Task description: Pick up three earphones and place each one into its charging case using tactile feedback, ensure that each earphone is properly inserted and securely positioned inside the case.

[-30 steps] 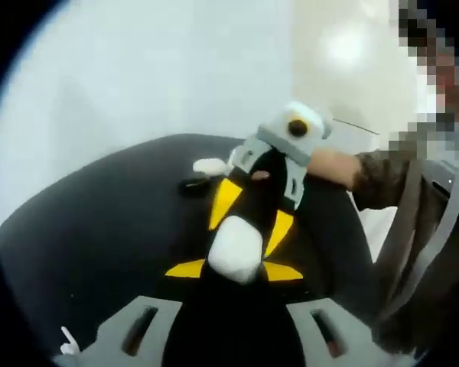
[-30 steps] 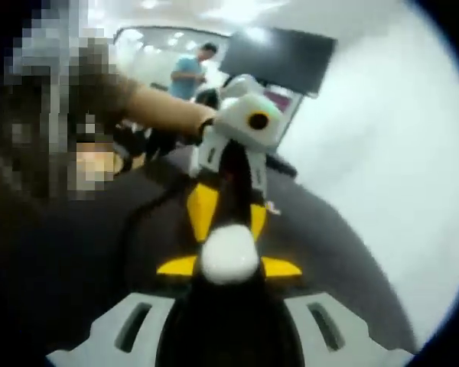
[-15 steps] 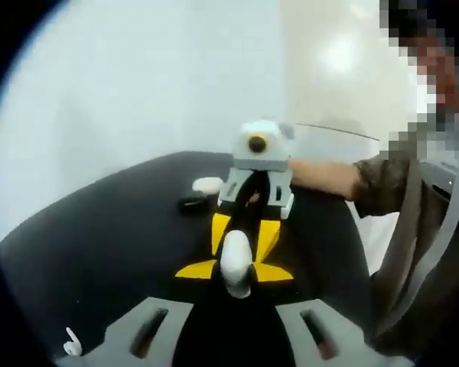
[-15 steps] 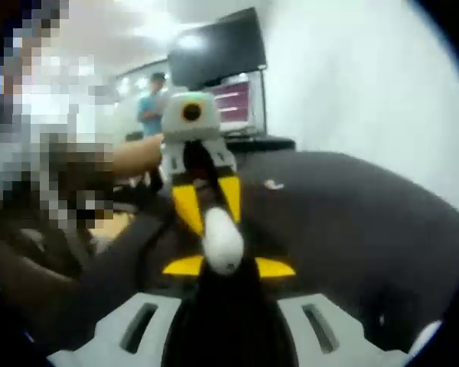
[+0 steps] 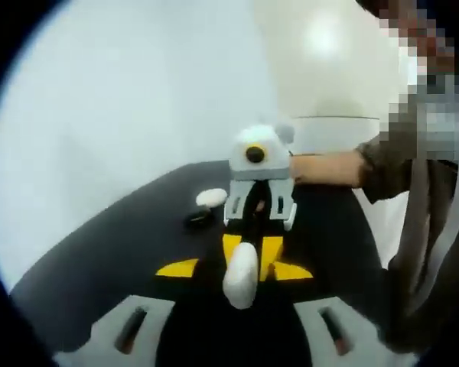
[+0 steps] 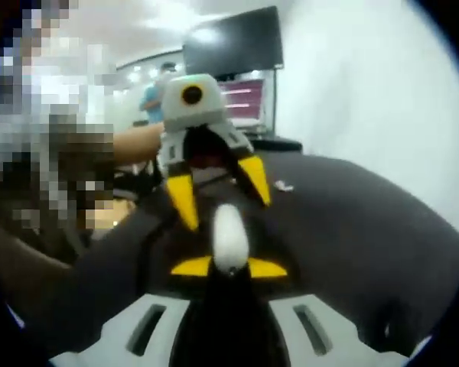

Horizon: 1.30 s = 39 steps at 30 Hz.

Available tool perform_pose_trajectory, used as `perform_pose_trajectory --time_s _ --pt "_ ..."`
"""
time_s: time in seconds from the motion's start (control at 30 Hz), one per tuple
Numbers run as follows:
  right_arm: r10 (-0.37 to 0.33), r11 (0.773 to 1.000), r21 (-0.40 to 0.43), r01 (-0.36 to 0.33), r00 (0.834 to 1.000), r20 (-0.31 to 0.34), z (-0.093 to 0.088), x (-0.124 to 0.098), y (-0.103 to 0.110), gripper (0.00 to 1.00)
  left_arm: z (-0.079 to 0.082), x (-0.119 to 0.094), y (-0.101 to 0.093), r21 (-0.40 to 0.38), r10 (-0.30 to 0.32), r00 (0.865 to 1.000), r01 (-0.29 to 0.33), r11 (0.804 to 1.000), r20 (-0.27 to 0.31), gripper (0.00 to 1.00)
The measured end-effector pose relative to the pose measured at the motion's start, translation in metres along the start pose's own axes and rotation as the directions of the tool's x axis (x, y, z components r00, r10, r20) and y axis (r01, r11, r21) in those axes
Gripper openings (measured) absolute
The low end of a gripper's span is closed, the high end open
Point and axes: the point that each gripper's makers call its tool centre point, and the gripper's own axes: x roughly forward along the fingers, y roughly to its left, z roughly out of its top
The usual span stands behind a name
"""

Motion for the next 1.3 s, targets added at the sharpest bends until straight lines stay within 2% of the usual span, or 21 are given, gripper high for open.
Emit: perform_pose_trajectory --time_s 0.2,0.3,0.43,0.5,0.6,0.87,1.3 --pt "0.001 1.0 0.008 -0.001 1.0 0.0 0.0 0.0 0.0 0.17 -0.004 0.003 -0.003 0.009 -0.022 0.999 0.022 1.0 -0.026 0.22" --pt "0.003 1.0 0.005 -0.003 1.0 0.001 0.0 0.001 0.0 0.17 -0.008 0.005 -0.004 0.025 -0.027 0.999 0.028 0.999 -0.043 0.17" --pt "0.001 1.0 -0.023 -0.001 1.0 -0.004 -0.001 0.001 0.001 0.17 -0.006 0.004 -0.007 0.032 -0.05 0.998 0.051 0.998 -0.039 0.14" --pt "0.0 0.998 -0.068 0.0 1.0 -0.007 -0.001 0.001 0.003 0.17 -0.004 0.002 -0.011 -0.008 -0.08 0.997 0.08 0.997 -0.025 0.13" --pt "0.001 0.997 -0.083 -0.002 1.0 -0.007 -0.001 0.001 0.005 0.17 -0.005 -0.001 -0.009 -0.037 -0.094 0.995 0.093 0.995 -0.028 0.12" --pt "0.008 0.993 -0.115 -0.009 1.0 -0.006 -0.002 0.0 0.006 0.16 -0.004 0.0 -0.011 -0.054 -0.102 0.995 0.101 0.993 -0.013 0.13" --pt "0.012 0.994 -0.112 -0.012 1.0 -0.001 -0.002 0.0 0.006 0.16 -0.003 0.003 -0.009 -0.07 -0.098 0.995 0.098 0.993 -0.005 0.13"
